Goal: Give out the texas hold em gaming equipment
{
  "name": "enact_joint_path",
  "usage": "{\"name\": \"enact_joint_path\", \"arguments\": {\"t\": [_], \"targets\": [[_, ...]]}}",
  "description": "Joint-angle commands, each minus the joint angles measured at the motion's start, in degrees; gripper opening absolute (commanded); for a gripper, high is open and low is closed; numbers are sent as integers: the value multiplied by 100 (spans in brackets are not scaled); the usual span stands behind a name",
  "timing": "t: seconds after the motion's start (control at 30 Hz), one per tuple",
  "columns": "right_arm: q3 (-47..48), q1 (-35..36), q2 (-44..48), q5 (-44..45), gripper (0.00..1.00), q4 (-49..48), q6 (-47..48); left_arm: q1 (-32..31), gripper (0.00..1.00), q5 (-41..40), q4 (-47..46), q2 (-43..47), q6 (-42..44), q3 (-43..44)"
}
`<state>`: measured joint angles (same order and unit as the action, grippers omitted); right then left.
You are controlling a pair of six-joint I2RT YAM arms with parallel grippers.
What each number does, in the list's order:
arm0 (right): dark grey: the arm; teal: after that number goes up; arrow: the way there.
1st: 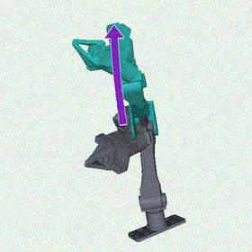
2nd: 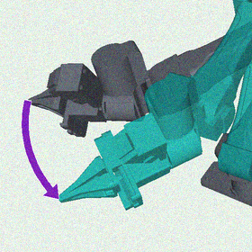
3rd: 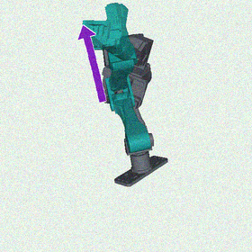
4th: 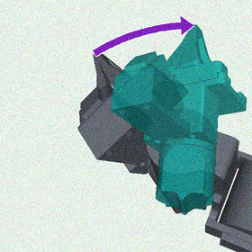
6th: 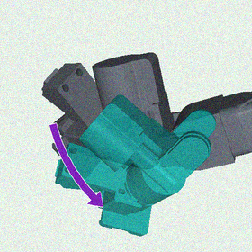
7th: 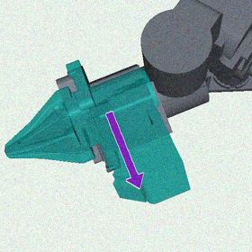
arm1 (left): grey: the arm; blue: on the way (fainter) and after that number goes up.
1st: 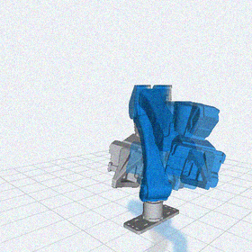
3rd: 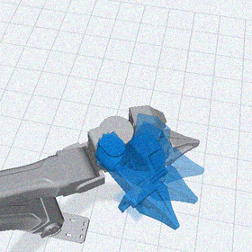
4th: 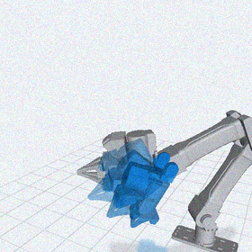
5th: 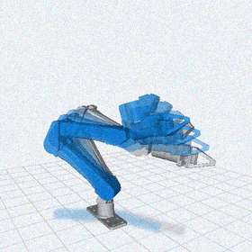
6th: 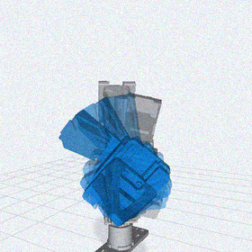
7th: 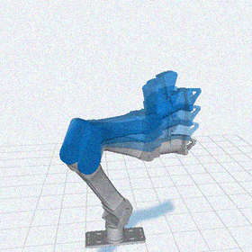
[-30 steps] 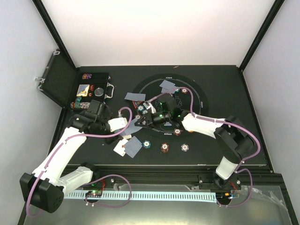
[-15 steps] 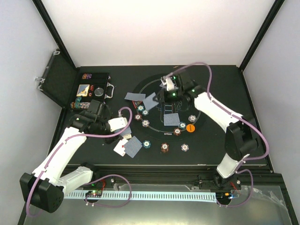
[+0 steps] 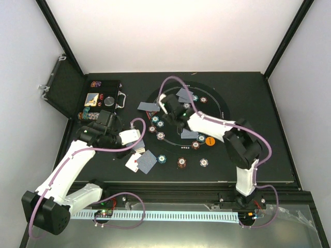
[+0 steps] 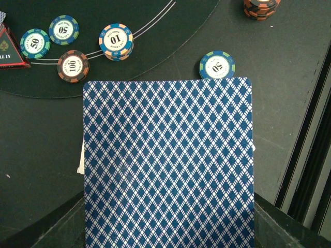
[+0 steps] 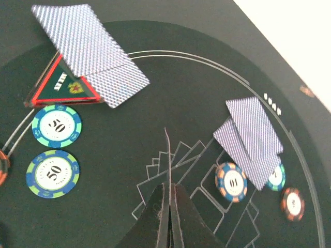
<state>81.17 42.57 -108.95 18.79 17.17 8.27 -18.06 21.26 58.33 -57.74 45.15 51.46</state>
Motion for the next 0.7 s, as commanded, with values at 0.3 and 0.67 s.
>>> {"name": "enact_joint_path", "arguments": {"t": [0.3, 0.67], "targets": [[-1046, 255, -1117, 841, 1, -4315, 4474, 22, 2, 35, 91, 133, -85, 73], [-1513, 258, -720, 3, 23, -2836, 3717, 22, 2, -78, 139, 148, 11, 49]]}}
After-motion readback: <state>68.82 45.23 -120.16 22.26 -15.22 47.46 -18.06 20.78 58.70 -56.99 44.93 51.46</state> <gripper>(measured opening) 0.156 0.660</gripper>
